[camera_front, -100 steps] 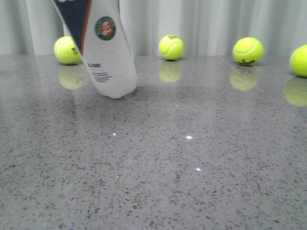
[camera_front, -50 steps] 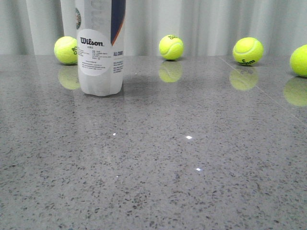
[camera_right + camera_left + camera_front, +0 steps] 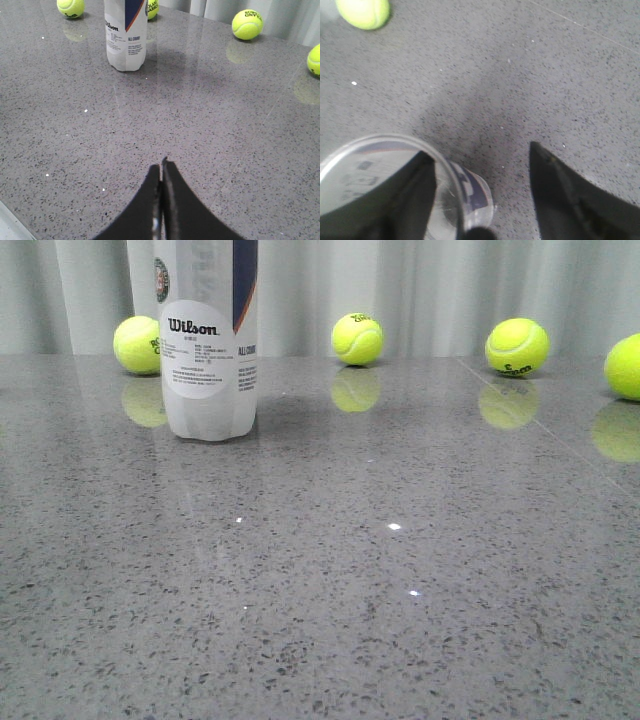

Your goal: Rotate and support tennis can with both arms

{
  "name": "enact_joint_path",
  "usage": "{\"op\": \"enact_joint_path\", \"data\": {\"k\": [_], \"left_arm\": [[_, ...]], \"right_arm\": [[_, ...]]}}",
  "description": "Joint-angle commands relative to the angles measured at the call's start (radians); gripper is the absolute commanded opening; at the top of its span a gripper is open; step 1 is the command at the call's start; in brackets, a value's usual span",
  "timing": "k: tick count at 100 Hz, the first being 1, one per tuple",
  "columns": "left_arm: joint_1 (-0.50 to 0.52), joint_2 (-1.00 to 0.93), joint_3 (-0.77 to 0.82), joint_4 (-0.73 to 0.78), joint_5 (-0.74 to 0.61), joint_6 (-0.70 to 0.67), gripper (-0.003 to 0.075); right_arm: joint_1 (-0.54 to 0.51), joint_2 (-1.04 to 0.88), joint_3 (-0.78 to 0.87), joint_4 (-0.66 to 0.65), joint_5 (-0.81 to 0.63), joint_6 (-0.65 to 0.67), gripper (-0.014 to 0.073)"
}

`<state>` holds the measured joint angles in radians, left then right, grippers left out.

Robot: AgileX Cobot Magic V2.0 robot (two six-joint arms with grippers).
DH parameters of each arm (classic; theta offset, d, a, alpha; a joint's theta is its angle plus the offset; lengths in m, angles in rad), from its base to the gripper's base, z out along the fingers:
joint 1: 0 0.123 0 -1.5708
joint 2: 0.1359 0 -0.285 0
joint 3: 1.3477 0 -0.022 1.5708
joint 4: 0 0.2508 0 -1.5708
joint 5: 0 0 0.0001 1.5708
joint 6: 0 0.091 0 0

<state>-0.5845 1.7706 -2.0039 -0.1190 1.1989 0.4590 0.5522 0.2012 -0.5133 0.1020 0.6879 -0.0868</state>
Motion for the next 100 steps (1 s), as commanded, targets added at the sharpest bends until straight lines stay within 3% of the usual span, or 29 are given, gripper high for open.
{"op": "enact_joint_path", "data": {"k": [1,19,36,74,100], "left_arm": [[-0.009,-0.083,-0.039,-0.006,-0.097,-0.01,0.0248],[-0.009,-0.183,0.005,-0.006,-0.21,-0.012,-0.002],[-0.009,-0.301,0.15,-0.006,-0.299,-0.044,-0.0019],[-0.009,-0.626,0.7,-0.006,-0.767,-0.116,-0.0019],[-0.009,-0.835,1.051,-0.024,-0.915,-0.182,-0.0019]], "right_arm": [[-0.005,0.012,-0.025,-0.002,-0.069,-0.006,-0.006],[-0.005,0.012,-0.025,-0.002,-0.069,-0.006,-0.006],[-0.005,0.012,-0.025,-0.002,-0.069,-0.006,-0.006],[-0.005,0.012,-0.025,-0.002,-0.069,-0.006,-0.006],[-0.005,0.012,-0.025,-0.002,-0.069,-0.006,-0.006]]}}
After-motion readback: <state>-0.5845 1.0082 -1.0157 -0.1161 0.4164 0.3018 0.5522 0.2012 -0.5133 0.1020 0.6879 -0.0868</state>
